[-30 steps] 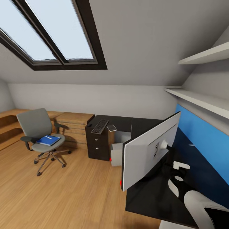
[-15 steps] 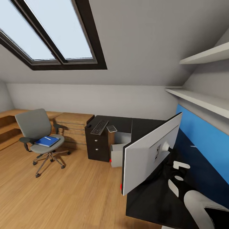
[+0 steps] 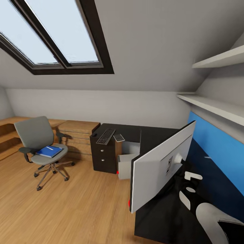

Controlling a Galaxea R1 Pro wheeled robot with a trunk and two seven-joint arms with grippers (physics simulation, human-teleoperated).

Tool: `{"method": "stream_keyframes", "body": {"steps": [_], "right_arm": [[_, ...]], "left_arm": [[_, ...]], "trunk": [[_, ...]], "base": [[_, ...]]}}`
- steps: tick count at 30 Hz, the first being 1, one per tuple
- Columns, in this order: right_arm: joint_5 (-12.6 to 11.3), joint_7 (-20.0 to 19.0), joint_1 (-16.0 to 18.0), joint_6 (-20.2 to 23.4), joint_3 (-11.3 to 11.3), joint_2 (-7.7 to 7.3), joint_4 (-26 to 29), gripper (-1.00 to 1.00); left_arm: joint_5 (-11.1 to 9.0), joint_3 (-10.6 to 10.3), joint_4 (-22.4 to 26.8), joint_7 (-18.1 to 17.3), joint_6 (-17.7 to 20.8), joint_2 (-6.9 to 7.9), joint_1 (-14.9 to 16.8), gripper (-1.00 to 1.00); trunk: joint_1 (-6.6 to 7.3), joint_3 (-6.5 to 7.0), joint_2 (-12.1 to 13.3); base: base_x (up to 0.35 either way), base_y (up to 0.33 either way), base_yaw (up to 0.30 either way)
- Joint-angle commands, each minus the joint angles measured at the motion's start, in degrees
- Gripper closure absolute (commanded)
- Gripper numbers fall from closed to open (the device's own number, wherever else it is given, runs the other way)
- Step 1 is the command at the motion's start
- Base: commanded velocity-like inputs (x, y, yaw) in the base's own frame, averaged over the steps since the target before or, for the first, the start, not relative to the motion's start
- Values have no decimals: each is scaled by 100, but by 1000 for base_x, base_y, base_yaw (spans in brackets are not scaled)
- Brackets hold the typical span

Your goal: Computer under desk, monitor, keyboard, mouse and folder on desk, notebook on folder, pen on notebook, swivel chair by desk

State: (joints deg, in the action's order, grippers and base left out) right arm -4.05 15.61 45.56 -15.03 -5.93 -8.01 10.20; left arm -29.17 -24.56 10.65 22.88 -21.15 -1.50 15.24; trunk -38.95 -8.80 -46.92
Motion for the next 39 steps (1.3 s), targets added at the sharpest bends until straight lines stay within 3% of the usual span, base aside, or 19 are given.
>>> {"method": "stream_keyframes", "body": {"steps": [1, 34, 35, 39], "right_arm": [[-43, -14, 6, -36, -13, 1, -5, -100], [-43, -14, 6, -35, -13, 1, 70, -100], [-43, -11, 6, -35, -13, 1, 70, 100], [-38, 0, 6, -37, -13, 9, 70, 100]], "left_arm": [[-36, -49, -2, 33, -17, 1, 5, -100], [-40, -49, -2, 33, -20, 1, 5, -100], [-40, -49, -2, 33, -20, 1, 5, -100], [-39, -49, -2, 33, -21, 1, 5, -100]], "trunk": [[-1, -9, -6], [-1, -9, -6], [-1, -9, -6], [-1, -9, -6]], "base": [[10, 0, 0], [19, -16, 0], [0, -1, 0], [0, 0, 0]]}}
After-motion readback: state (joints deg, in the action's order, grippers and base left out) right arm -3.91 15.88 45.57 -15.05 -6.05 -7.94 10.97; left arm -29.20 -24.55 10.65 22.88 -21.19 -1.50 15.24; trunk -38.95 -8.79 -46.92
